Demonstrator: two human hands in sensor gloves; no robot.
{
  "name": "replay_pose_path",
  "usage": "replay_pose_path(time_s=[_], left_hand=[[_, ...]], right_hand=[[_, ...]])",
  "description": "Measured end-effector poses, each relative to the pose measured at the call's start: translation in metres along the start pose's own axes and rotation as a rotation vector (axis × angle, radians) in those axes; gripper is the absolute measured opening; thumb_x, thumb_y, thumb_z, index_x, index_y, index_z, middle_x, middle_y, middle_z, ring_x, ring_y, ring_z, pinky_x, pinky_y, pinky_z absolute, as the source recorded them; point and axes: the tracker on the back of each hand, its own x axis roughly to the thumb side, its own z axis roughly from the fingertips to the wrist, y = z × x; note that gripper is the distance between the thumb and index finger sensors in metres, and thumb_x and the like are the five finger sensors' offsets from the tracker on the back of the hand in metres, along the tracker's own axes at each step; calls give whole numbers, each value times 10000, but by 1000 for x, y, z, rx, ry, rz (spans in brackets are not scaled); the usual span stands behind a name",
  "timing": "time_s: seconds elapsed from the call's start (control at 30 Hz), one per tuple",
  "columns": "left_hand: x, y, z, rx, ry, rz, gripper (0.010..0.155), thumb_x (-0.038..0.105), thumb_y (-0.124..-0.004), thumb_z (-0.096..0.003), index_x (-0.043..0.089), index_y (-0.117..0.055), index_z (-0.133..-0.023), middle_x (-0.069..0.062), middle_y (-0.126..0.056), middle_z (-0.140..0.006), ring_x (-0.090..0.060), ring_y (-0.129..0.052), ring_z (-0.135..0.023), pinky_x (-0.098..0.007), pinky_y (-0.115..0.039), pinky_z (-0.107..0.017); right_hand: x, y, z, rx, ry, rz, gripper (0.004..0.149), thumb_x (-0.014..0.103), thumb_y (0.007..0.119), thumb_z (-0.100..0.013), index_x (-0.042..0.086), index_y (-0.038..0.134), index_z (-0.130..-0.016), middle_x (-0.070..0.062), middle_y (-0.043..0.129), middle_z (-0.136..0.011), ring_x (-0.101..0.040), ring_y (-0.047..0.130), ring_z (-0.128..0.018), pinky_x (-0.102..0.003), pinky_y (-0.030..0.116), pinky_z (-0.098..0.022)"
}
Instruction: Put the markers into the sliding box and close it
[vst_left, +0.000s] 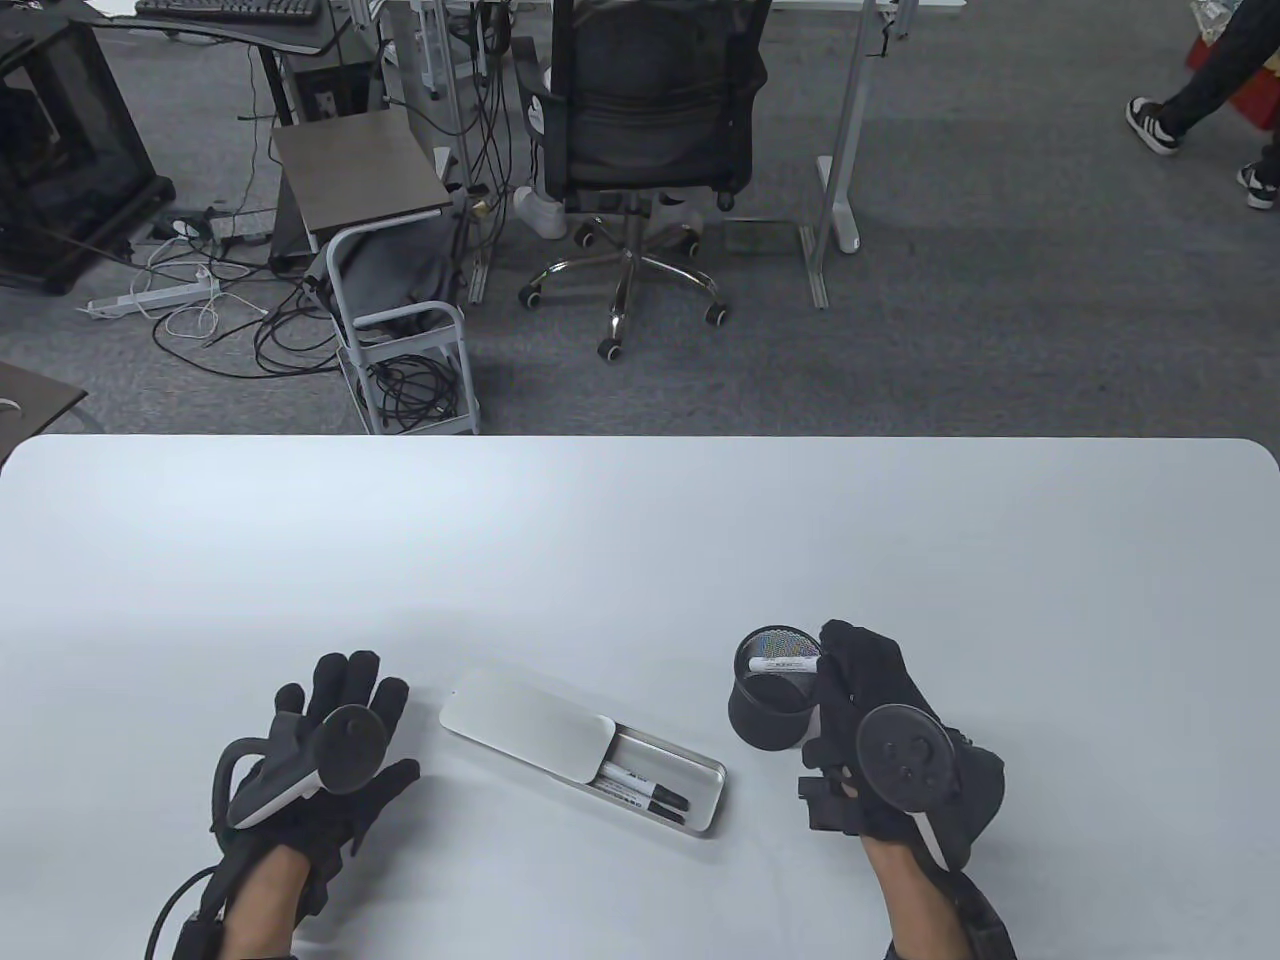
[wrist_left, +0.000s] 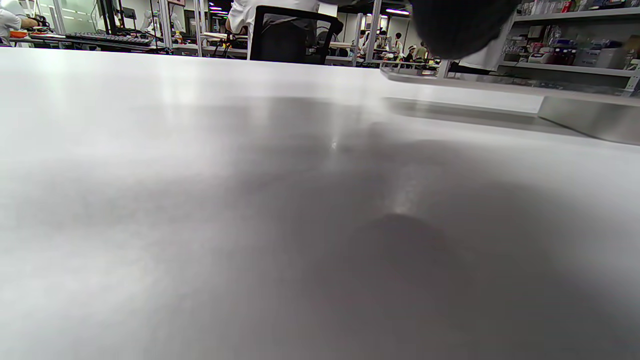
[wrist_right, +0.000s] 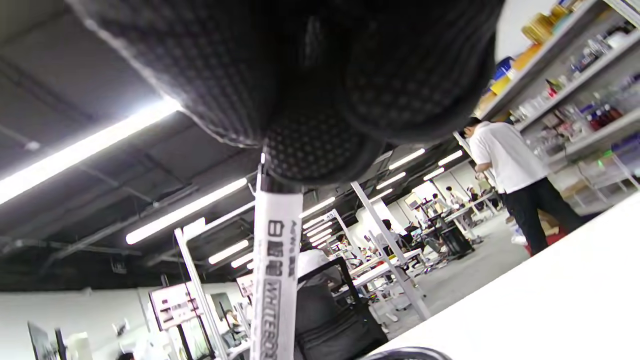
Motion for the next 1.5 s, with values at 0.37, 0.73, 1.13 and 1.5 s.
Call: replay_pose_path(time_s=[0.37, 0.73, 1.13, 1.5], left_hand=[[0, 0, 0, -5, 0, 0, 833, 621, -666, -460, 315, -277, -1130, 53, -7, -1165, -254, 59, -1049, -573, -71, -708], [0, 0, 0, -3, 0, 3, 834, 621, -666, -460, 314, -278, -1131, 50, -8, -1165, -256, 58, -1048, -574, -73, -706], [0, 0, 1, -3, -2, 4, 833, 621, -666, -460, 313, -281, -1131, 50, -9, -1165, -256, 59, -1049, -575, -72, -706], [0, -1, 1, -8, -4, 2, 833, 621, -666, -460, 313, -280, -1132, 51, -9, -1165, -254, 58, -1049, -574, -72, -707]], right_hand=[[-10, 18, 0, 189, -52, -236, 356, 292, 895, -411, 278, 896, -767, -67, 1000, -805, -157, 1110, -464, -277, 1001, -303], [22, 38, 20, 295, -244, -96, 356, 295, 901, -405, 278, 902, -761, -67, 1001, -807, -150, 1115, -480, -274, 1008, -317], [40, 60, 37, 380, -349, 1, 356, 292, 905, -405, 274, 903, -760, -67, 997, -809, -153, 1111, -489, -275, 1008, -320], [48, 79, 49, 422, -399, 42, 366, 293, 903, -403, 266, 895, -769, -73, 991, -810, -152, 1114, -494, -282, 1008, -325]])
